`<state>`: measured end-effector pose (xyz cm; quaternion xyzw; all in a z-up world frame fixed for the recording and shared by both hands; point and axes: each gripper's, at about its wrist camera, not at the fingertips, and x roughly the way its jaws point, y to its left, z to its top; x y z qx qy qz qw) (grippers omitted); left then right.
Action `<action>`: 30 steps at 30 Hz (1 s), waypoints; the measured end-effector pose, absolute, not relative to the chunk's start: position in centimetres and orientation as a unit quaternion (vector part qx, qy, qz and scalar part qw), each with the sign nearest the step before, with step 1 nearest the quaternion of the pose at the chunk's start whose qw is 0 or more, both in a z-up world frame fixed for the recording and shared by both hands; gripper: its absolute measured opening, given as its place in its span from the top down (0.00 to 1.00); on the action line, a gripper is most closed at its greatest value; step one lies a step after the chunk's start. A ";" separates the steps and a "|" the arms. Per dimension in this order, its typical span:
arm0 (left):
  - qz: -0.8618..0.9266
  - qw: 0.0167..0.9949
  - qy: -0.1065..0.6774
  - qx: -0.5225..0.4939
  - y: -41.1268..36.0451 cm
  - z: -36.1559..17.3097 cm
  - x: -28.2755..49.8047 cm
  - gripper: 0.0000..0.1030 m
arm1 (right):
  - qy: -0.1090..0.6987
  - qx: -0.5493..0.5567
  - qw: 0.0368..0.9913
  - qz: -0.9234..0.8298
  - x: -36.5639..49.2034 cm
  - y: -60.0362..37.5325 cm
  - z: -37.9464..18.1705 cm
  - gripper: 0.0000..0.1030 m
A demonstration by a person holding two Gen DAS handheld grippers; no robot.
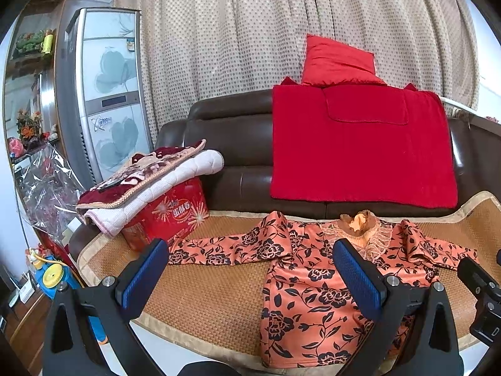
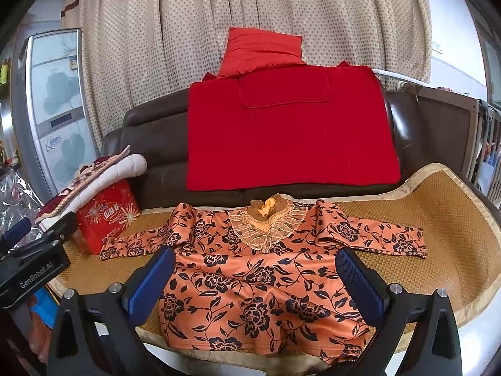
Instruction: Fold small clothes
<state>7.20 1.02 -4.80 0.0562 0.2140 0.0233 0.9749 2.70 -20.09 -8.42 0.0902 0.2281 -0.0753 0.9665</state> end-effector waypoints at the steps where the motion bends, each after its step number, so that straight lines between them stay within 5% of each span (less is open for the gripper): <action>1: 0.024 0.975 0.215 0.056 1.0 -4.9 7.3 0.00 | 0.230 0.090 0.966 -0.075 2.9 -20.1 -8.5 0.00; 16: 0.024 0.969 0.236 0.070 -0.2 -7.0 11.2 0.00 | 0.255 0.113 0.957 -0.081 6.4 -22.0 -10.5 0.00; 30: -0.004 0.966 0.251 0.061 -5.2 -11.4 19.7 0.00 | 0.282 0.246 0.922 -0.095 11.5 -33.4 -16.2 0.00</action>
